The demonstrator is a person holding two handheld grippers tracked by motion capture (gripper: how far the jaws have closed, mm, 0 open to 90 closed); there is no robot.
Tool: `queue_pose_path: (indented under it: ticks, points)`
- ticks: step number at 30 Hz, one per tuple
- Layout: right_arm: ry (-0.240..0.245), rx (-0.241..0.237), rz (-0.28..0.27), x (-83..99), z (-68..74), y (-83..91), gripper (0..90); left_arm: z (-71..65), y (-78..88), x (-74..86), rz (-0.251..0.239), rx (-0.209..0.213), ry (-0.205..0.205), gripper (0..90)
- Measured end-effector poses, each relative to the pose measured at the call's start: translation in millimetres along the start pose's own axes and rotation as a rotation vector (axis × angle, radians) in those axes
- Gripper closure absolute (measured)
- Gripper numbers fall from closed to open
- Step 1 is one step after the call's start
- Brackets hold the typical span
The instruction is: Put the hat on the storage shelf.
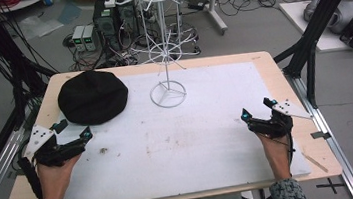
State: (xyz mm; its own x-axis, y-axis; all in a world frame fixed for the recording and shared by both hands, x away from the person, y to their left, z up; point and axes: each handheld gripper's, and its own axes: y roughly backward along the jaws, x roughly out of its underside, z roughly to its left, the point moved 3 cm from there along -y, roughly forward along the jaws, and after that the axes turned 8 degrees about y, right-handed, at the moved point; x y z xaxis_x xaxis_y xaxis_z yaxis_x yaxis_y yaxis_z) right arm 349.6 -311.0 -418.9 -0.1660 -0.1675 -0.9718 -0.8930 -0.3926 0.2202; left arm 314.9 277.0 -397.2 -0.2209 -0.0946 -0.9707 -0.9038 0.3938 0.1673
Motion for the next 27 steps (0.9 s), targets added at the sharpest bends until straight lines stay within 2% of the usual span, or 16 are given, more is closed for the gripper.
queue_pose_path:
  ticks: [7, 8, 9, 14, 16, 19, 24, 25, 26, 27]
  points:
    - [0.006, -0.005, -0.001, -0.3, 2.8, -2.5, 6.7, 4.2, -0.2, -2.7, -0.010, 0.007, -0.023, 14.4]
    - [0.006, -0.005, -0.001, -0.2, 2.7, -2.5, 6.7, 4.4, -1.3, -3.1, -0.007, 0.011, -0.031, 14.4]
    - [0.006, -0.005, 0.000, -0.2, 2.7, -2.1, 6.7, 4.2, -5.9, -6.4, 0.007, 0.017, -0.057, 14.4]
    - [-0.005, -0.007, -0.012, -0.9, 2.5, 2.6, 6.7, 3.7, -13.2, -17.1, -0.006, 0.028, -0.097, 14.5]
    - [-0.003, -0.004, -0.015, -0.5, 2.2, 4.3, 6.7, 4.7, -21.4, -26.8, -0.004, 0.041, -0.120, 15.4]
    - [-0.009, -0.009, -0.014, 0.9, 2.1, 5.7, 6.7, 6.2, -27.6, -32.4, 0.002, 0.039, -0.128, 15.6]
    - [-0.011, -0.006, -0.016, 0.9, 2.0, 5.1, 6.7, 7.8, -45.3, -41.4, 0.014, 0.030, -0.174, 15.7]
    - [-0.016, -0.009, -0.017, 0.7, 2.7, 4.3, 6.7, 9.1, -51.1, -43.0, 0.019, 0.023, -0.197, 15.7]
    - [-0.012, -0.008, -0.018, 0.7, 2.9, 3.8, 6.7, 10.2, -54.7, -43.9, 0.018, 0.019, -0.206, 15.9]
    - [-0.012, -0.010, -0.013, 0.7, 3.6, 3.4, 6.7, 14.6, -66.4, -46.5, 0.024, 0.016, -0.207, 16.1]
